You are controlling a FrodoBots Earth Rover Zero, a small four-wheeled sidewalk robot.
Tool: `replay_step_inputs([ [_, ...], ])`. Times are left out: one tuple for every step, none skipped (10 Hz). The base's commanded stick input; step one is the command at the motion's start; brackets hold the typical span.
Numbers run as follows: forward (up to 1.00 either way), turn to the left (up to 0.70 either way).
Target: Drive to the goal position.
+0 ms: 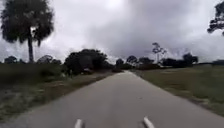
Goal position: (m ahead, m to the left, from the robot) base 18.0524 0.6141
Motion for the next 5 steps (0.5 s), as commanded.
replay_step_inputs([
  [0.85, -0.08],
  [0.85, -0.12],
  [0.85, 0.00],
  [0.85, 0.00],
  [0.85, 0.00],
])
